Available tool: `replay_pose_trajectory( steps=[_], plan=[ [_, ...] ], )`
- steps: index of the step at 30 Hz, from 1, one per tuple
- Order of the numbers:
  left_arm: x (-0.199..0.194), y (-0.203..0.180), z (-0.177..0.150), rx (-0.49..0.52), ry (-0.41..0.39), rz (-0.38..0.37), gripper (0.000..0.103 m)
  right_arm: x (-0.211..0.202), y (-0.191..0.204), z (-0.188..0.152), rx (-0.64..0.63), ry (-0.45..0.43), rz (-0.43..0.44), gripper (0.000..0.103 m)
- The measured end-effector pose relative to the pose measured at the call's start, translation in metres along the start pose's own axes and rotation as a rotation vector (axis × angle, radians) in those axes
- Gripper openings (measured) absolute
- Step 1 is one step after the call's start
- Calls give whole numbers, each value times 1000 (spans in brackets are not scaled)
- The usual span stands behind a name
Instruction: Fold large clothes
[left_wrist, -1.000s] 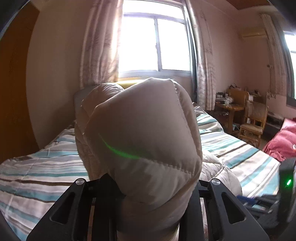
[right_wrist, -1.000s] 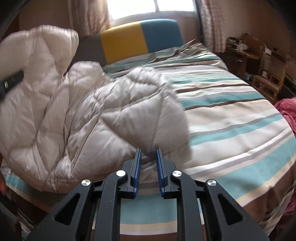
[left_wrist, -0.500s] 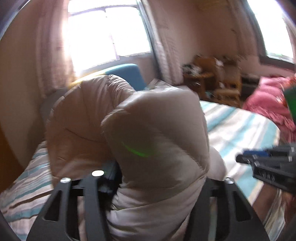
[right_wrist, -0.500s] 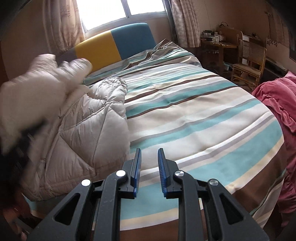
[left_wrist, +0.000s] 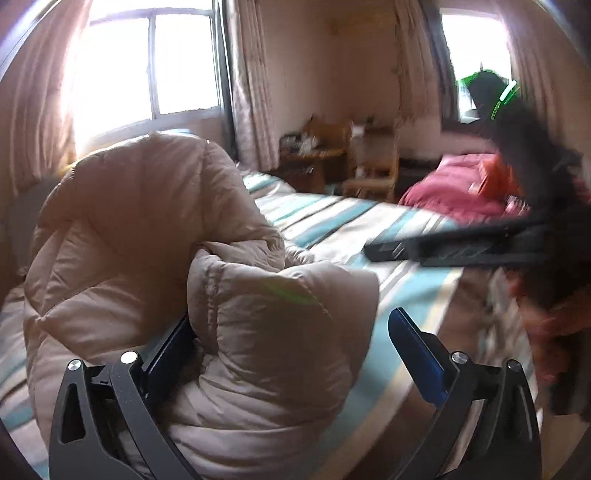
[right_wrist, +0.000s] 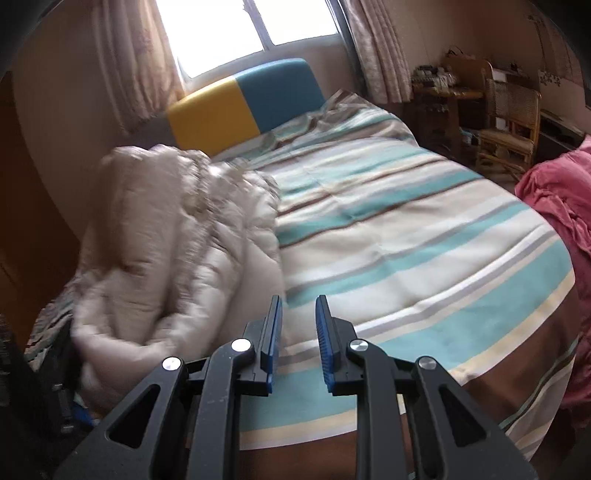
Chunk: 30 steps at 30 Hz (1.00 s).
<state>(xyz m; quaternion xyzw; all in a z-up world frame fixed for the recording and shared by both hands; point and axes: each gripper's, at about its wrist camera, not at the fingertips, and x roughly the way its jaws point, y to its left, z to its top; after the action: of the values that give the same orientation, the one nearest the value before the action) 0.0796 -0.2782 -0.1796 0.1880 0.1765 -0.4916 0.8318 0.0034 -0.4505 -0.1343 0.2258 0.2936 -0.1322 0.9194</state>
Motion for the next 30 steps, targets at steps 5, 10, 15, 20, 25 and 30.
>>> replay_pose_trajectory(
  steps=[5, 10, 15, 20, 25, 30],
  plan=[
    [-29, 31, 2, -174, -73, -122, 89, -14, 25, 9, -61, -16, 83, 19],
    [-104, 59, -22, -290, -216, -61, 89, -8, 37, 5, -78, -4, 92, 19],
    [-133, 115, -41, -467, -264, 220, 81, -13, 45, 7, -75, -53, 126, 19],
    [-95, 177, -46, -636, -128, 382, 72, -25, 77, 23, -164, -115, 178, 18],
    [-48, 189, -33, -637, -22, 331, 59, -11, 108, 37, -234, -107, 204, 18],
    [-18, 181, -18, -623, 26, 303, 59, 10, 116, 46, -265, -86, 187, 18]
  ],
)
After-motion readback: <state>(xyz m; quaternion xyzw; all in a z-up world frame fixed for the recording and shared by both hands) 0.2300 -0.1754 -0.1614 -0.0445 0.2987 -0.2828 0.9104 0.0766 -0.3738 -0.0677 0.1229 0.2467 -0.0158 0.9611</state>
